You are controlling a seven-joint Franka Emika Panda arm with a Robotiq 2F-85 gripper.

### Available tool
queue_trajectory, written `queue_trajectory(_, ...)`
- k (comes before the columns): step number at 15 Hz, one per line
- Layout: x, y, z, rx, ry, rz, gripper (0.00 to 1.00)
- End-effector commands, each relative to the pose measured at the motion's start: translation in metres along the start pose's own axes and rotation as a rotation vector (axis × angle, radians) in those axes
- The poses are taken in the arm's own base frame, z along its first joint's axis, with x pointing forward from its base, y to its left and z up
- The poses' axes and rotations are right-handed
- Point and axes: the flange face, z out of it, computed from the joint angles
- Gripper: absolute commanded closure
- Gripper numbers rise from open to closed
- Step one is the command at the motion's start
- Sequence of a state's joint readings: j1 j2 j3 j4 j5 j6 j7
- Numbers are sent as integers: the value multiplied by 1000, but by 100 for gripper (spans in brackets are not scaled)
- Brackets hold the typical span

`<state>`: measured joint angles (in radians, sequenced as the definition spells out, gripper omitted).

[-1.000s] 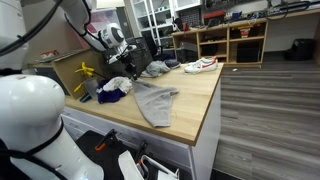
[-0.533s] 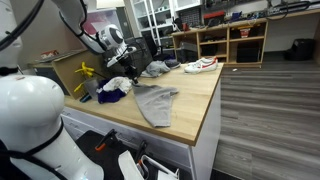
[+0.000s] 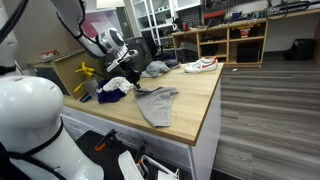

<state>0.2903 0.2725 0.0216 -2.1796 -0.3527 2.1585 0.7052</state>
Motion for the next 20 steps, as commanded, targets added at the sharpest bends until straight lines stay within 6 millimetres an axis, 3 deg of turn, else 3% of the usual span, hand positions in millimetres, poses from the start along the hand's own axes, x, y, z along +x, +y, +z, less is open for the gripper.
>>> queue_trajectory(1,-19,22,-4,-21,11,-46,99)
queue_trajectory(10,-36,49,-13,-65,38,-162,99)
queue_trajectory(20,-56,80,-4,-75,9,-233,99)
